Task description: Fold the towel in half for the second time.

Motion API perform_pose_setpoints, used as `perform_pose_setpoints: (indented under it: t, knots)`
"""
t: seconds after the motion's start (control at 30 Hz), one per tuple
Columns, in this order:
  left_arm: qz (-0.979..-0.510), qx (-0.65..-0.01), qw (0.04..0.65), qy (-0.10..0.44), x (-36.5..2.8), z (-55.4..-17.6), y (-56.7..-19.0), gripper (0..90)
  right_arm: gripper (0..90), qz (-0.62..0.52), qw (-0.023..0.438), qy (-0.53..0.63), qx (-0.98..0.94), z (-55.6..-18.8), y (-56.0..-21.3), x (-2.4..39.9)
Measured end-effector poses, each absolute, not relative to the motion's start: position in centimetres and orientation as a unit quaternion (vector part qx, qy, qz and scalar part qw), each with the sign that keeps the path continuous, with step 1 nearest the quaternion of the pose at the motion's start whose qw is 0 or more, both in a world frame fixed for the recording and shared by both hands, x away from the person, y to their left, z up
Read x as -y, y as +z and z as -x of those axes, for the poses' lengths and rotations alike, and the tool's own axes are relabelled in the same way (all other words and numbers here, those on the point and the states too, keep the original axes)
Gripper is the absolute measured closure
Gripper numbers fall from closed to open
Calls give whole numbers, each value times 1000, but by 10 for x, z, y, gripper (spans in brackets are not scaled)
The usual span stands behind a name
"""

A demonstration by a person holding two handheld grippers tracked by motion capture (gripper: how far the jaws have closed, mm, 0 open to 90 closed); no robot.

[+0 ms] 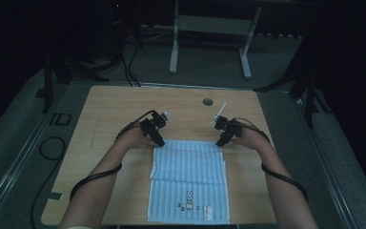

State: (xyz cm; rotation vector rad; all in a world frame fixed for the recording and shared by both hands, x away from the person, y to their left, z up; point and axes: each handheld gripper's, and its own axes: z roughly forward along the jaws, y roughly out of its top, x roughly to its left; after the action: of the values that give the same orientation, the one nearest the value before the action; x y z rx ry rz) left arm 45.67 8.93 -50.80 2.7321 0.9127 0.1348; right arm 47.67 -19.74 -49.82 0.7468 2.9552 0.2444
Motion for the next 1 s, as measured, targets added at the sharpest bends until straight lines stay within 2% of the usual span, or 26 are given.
perform_pose_setpoints:
  t: [0.23,0.37,0.4,0.43,0.47,0.5,0.57,0.6,0.7,0.77,0.83,0.87,0.9,1.0]
  knots:
    - [-945,-305,108,41,-82,-462,-519,388,521,-233,29,62,-970,-480,-512,188]
    - [-946,-299,117,34,-81,-460,-522,424,589,-231,19,61,-971,-480,-517,185]
    - [-948,-294,117,34,-81,-459,-521,440,662,-230,13,63,-971,-480,-516,185]
    - [-948,-294,117,34,-81,-459,-521,472,662,-230,13,63,-971,-480,-516,185]
    - [-949,-288,125,32,-79,-456,-521,510,775,-220,10,64,-973,-477,-516,184]
    - [-949,-288,125,32,-79,-456,-521,546,813,-216,8,64,-974,-476,-516,183]
    - [-953,-273,126,24,-76,-453,-520,735,828,-207,10,60,-976,-474,-516,181]
    - [-959,-259,115,21,-71,-450,-519,817,836,-197,25,49,-979,-471,-514,178]
    - [-961,-256,106,29,-69,-448,-515,836,837,-194,35,56,-979,-469,-508,178]
    - [-958,-260,114,39,-69,-447,-504,836,837,-196,50,71,-977,-468,-490,183]
    - [-958,-257,124,39,-70,-446,-495,836,837,-196,50,71,-977,-468,-490,183]
    - [-955,-257,138,54,-73,-445,-476,836,837,-197,57,77,-976,-468,-481,185]
    - [-954,-254,147,60,-74,-444,-467,835,836,-196,80,89,-973,-467,-454,190]
    - [-952,-248,159,88,-77,-441,-440,834,836,-194,101,102,-970,-466,-428,193]
